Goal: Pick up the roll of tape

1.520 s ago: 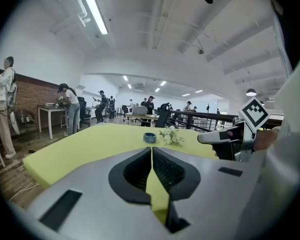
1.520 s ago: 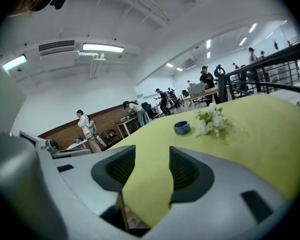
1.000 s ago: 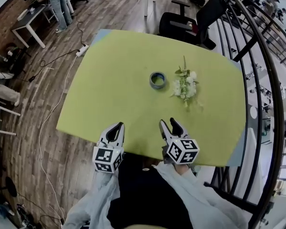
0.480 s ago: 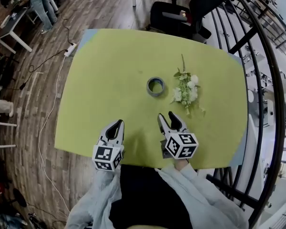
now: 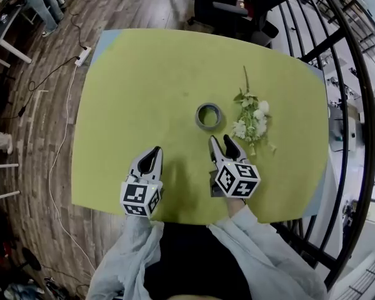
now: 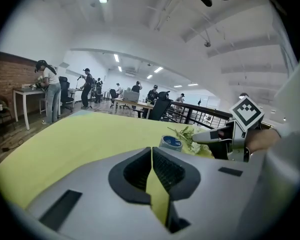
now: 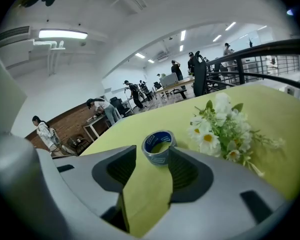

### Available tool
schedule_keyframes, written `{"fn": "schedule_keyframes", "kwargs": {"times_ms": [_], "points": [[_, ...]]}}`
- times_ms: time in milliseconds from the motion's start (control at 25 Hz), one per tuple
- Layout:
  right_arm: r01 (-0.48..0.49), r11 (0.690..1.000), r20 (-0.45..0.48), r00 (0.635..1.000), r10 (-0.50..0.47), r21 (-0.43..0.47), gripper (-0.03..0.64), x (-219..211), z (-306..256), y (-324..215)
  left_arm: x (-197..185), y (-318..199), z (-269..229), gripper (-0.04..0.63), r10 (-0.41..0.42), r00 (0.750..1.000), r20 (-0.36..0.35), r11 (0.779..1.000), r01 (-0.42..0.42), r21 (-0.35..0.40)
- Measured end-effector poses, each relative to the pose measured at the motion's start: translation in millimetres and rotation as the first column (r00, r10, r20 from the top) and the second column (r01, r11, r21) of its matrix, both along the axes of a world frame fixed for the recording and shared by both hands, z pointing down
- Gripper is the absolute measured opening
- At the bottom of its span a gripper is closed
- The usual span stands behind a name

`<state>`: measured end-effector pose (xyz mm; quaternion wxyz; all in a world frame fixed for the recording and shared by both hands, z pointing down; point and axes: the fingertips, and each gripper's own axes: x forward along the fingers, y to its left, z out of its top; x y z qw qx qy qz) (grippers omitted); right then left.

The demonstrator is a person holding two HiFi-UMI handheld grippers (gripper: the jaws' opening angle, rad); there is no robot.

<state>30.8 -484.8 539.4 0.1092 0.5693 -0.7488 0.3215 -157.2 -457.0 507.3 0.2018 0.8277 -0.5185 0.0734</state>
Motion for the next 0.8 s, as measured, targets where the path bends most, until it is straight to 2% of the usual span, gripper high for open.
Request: {"fn": "schedule_keyframes", "kwargs": {"times_ms": [120, 440, 800], "points": [[-0.053, 0.999, -0.018, 0.998, 0.053, -0.012, 0.201, 5.0, 1.0, -16.4, -2.9, -14.4, 6.3, 0.023, 0.001, 1.0, -0.017, 1.0, -0.001, -0.017], [-0.123, 0.992, -0.083, 0.989, 0.121, -0.027, 0.199, 12.6, 20.6, -50.3, -2.7, -48.7, 28.9, 0.023, 0.027, 0.999, -0.035, 0.998, -0.029, -0.058], [-0.138, 0.989, -0.143, 0.981, 0.129, -0.05, 0.192, 16.2, 50.0, -77.8, -9.7, -75.7, 45.2, 0.023, 0.035, 0.999, -0.041, 0.997, -0.038, -0.072]]}}
